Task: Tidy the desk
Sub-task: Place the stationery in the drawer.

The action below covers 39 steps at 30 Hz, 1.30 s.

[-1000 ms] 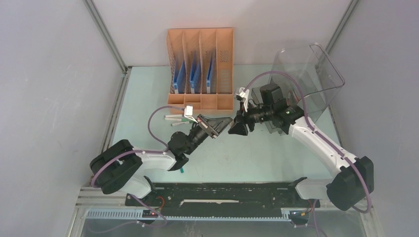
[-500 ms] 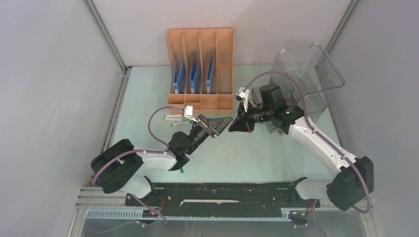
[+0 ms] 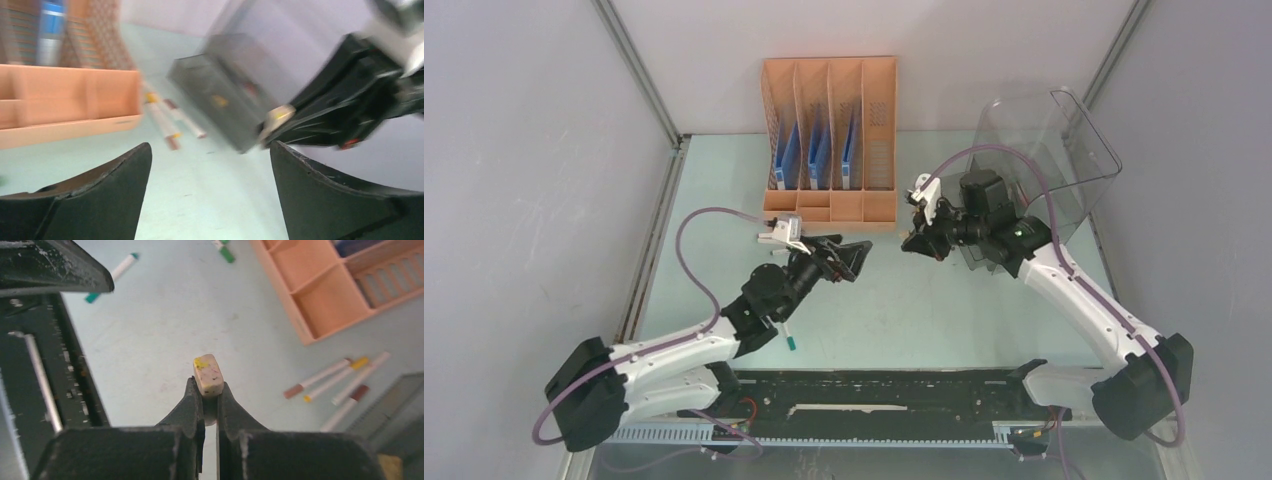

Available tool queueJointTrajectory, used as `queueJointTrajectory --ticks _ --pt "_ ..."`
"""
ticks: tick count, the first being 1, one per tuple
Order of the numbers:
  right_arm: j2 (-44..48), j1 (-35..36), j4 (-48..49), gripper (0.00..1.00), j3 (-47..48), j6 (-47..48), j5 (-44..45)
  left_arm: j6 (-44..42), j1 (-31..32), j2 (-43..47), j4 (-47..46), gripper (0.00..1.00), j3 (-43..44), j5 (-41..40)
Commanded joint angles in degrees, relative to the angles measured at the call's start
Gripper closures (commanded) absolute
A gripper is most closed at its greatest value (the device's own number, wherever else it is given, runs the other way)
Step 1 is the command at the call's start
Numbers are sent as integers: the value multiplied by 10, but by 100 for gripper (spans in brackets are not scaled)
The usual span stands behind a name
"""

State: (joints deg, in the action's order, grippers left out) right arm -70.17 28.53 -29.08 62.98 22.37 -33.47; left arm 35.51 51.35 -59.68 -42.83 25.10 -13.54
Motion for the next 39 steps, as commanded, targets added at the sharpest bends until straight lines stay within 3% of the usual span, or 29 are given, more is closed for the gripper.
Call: queueJointTrajectory --ticks 1,6,10,27,36,39 --pt "33 -18 6 100 1 42 114 -189 -3 51 202 3 14 -153" --pt "36 -47 19 96 1 60 210 -241 -7 46 213 0 -17 -284" --pt "26 -67 25 94 1 65 248 -231 -11 13 233 0 -7 -349" --pt "-88 -94 63 79 2 63 434 -223 -11 -6 218 0 -11 -366" --pt "-116 -102 58 55 2 69 444 -226 -6 -18 222 0 -4 -372" --pt "-118 -103 57 51 2 70 443 -226 -5 -18 221 0 -3 -375"
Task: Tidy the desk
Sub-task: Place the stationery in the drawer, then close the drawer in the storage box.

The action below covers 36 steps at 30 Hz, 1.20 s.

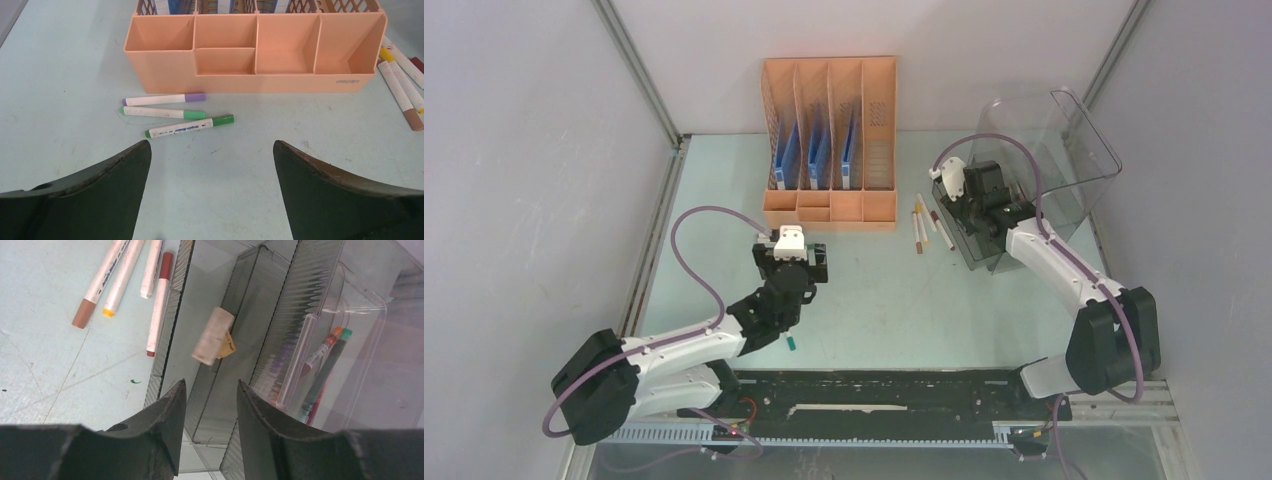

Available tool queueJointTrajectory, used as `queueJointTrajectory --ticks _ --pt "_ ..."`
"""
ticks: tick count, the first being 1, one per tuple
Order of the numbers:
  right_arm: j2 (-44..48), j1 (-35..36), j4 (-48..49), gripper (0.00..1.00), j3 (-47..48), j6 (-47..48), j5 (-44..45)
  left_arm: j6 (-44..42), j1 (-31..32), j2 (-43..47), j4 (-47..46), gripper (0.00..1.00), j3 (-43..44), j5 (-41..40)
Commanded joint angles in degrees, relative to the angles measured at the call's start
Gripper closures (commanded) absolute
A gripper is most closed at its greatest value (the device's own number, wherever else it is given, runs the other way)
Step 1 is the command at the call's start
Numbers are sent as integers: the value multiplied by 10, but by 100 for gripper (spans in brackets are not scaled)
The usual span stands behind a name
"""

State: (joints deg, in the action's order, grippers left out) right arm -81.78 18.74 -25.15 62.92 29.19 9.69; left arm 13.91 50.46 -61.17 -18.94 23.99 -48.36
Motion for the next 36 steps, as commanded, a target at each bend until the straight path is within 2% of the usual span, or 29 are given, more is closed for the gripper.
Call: queueJointTrajectory --ticks 1,17,23,36 --pt "-1 -5 18 51 2 1 10 -11 5 -4 -18 0 8 -28" --pt "28 -7 -5 48 3 -1 -91 -22 21 -32 -11 0 28 -48" --pt "39 -3 -22 48 3 10 -159 -31 33 -61 0 0 52 -63" --pt "30 14 -35 49 3 20 -192 -77 97 -174 22 0 133 -169"
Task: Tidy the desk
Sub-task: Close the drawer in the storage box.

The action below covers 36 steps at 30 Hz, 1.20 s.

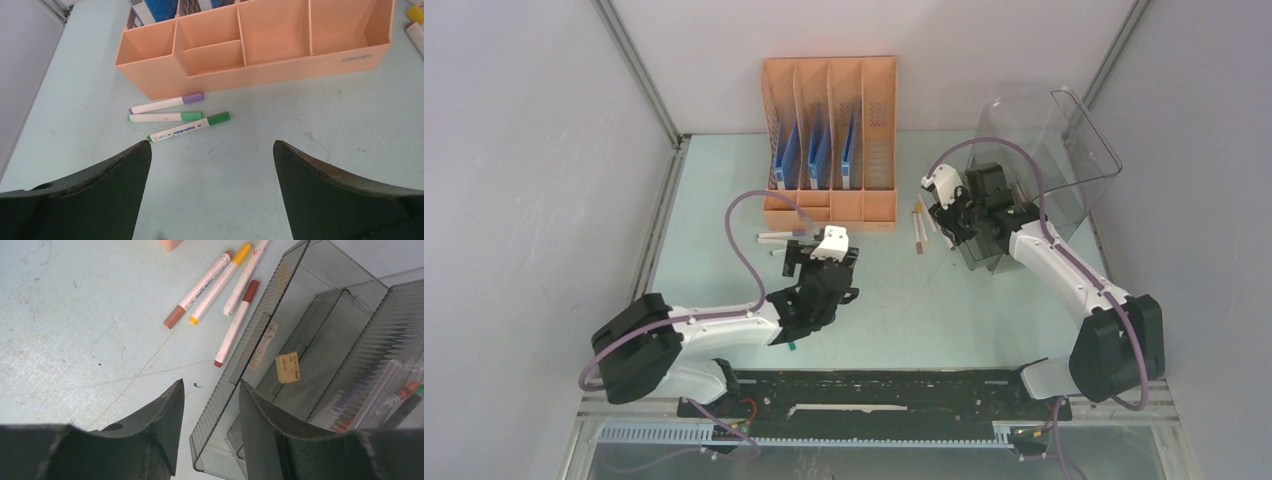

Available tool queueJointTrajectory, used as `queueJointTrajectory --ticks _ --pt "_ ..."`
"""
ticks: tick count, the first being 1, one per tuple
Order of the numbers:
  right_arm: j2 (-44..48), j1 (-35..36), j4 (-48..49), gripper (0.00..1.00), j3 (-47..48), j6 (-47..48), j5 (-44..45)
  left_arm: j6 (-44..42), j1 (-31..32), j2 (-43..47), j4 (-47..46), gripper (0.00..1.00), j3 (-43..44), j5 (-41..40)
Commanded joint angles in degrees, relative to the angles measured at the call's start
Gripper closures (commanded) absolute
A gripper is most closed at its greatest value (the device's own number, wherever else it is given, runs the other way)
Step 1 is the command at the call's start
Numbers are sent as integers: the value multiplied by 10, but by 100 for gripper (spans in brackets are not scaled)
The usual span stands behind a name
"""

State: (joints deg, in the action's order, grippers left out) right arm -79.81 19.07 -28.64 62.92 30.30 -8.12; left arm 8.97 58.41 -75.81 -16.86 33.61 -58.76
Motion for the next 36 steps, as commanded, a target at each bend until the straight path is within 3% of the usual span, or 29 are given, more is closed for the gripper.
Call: queueJointTrajectory --ticks 1,8,17,29,36 --pt "9 13 -1 49 3 10 -14 -31 22 -37 3 0 43 -74" --pt "-5 38 0 52 2 12 -2 -55 49 -87 3 0 74 -124" --pt "-40 84 7 57 3 18 54 -57 50 -83 -4 0 69 -127" --pt "-107 120 29 86 2 22 158 -57 51 -78 -10 0 64 -126" --pt "-150 121 52 88 2 22 245 -58 51 -78 -11 0 62 -126"
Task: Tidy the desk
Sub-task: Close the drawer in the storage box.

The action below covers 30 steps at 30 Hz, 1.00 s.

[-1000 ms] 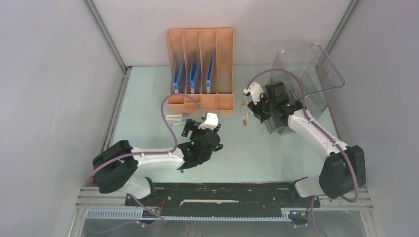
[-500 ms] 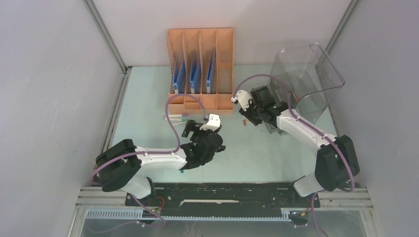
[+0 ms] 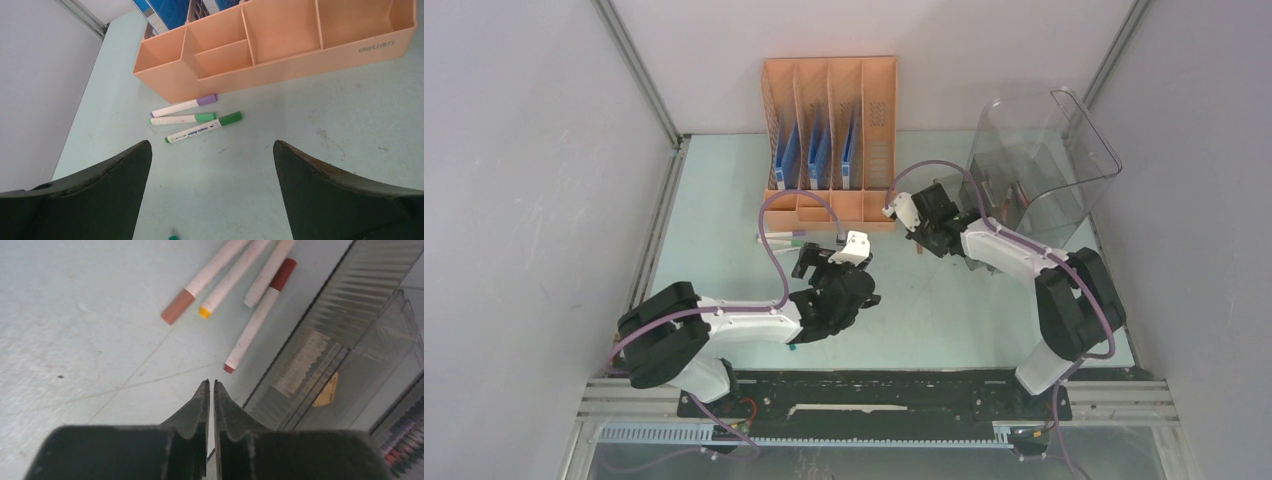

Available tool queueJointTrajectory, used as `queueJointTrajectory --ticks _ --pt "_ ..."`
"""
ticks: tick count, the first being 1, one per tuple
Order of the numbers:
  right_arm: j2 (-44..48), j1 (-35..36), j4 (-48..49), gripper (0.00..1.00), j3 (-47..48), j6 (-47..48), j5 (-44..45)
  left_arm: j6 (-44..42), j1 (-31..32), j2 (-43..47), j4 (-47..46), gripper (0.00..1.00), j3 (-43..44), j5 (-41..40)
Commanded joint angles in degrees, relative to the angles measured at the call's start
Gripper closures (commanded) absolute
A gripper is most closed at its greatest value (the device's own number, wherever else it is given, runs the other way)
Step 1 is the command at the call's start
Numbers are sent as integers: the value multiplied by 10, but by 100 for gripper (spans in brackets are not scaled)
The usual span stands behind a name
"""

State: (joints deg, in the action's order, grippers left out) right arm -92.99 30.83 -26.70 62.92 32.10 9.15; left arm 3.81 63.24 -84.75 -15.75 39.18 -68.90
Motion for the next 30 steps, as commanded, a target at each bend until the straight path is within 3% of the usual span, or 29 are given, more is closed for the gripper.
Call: queueJointTrajectory --ticks 1,7,15,23,30 --pt "-25 3 38 88 3 4 98 -6 3 12 -22 0 7 -25" --pt "-63 -6 72 90 3 12 204 -7 3 13 -23 0 6 -25" --pt "-66 -54 82 86 2 17 236 -8 4 13 -25 0 5 -26" --pt "-66 -86 82 70 3 19 242 -10 6 13 -28 0 5 -30" --pt "-60 -96 79 61 3 17 240 -12 8 13 -32 0 3 -32"
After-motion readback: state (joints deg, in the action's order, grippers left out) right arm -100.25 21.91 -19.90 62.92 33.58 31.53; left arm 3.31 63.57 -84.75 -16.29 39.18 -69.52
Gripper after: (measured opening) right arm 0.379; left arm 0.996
